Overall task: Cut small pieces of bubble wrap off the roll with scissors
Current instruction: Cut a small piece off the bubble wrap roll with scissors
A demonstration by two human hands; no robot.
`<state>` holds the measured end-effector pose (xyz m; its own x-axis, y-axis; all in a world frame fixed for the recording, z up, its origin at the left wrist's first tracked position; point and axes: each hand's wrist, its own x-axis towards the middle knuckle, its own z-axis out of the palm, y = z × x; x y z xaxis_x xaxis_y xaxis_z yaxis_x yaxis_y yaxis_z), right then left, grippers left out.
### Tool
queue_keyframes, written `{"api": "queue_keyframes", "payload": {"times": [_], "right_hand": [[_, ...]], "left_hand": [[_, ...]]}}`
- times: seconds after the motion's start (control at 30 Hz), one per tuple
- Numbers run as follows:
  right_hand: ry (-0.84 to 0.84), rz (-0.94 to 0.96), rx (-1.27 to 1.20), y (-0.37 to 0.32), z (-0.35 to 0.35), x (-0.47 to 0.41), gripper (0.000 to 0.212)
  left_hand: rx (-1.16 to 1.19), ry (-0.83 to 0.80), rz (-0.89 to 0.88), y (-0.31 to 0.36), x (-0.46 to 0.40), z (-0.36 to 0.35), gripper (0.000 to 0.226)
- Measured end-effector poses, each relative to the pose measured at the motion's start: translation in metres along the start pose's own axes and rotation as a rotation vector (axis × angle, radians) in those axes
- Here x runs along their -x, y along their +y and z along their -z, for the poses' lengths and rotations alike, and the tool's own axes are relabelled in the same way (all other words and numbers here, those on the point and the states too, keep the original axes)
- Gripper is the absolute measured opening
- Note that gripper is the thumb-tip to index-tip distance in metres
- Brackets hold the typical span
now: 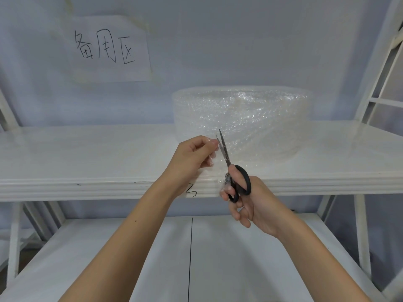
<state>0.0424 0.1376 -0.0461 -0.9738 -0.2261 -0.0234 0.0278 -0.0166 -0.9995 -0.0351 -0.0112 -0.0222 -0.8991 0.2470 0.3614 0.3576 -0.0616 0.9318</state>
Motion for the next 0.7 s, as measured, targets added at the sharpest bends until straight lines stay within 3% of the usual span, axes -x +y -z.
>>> {"api": "queue_keyframes", "payload": {"times": [0.27,0.7], "right_hand": [[-0.019,-0.026,0.026,-0.0082,-0.0003,-0.0003,0.06],[-0.031,-0.063,0.054,-0.0015,0.0008,0.0065,0.057]], "left_hand": [[0.017,-0.031,-0.02,0.001,0.0019,0.0007,0.024],[0.032,0.082,-0.02,-0.0012,0.001,0.0,0.023]]}}
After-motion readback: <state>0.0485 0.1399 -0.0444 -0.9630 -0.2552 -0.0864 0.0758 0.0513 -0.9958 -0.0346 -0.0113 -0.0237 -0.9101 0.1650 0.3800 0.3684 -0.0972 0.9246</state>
